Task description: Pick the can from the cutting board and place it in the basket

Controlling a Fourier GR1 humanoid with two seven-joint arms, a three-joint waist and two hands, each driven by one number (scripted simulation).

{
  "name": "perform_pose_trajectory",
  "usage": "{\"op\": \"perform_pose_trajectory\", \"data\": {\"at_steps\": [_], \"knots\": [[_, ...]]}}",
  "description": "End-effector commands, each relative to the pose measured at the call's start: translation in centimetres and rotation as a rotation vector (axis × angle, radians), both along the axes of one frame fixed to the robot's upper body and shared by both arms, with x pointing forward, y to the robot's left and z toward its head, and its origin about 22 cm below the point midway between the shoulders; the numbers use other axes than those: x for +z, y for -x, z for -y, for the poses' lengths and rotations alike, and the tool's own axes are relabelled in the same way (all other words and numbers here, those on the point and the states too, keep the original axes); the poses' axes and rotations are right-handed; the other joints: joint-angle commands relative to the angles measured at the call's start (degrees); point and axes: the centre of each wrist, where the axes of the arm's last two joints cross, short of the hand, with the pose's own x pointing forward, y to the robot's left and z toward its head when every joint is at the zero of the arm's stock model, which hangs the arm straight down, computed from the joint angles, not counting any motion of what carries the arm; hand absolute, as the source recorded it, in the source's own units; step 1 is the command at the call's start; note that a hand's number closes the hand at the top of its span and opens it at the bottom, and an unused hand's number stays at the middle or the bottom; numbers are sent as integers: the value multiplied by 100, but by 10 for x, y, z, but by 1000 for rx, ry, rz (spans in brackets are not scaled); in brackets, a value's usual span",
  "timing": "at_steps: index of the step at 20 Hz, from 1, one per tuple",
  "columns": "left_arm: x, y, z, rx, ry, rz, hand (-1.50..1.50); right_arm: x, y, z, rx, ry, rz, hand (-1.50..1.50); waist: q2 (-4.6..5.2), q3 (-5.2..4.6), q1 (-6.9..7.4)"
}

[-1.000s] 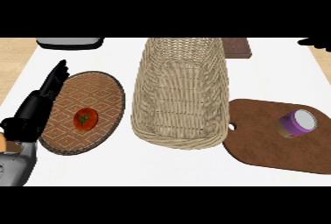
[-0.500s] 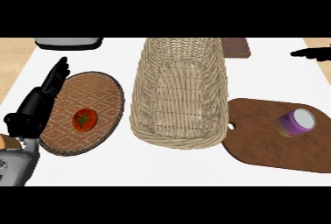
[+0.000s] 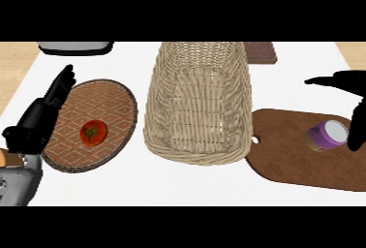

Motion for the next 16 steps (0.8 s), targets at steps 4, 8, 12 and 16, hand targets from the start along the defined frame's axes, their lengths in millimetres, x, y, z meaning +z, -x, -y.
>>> {"op": "perform_pose_trajectory", "data": {"at_steps": [4,8,12,16], "knots": [[-5,-17,10,16,5,-5,0,-24,16,25,6,25,-8,-150,-8,0,-71],[7,2,-8,8,-12,22,0,-38,4,36,-11,6,8,-150,-4,2,4],[-13,-1,-6,2,-12,5,0,-61,-4,33,-13,7,40,-150,10,2,28],[11,-2,-24,4,-12,1,0,-70,30,19,10,7,48,-150,-22,-1,-73]]}}
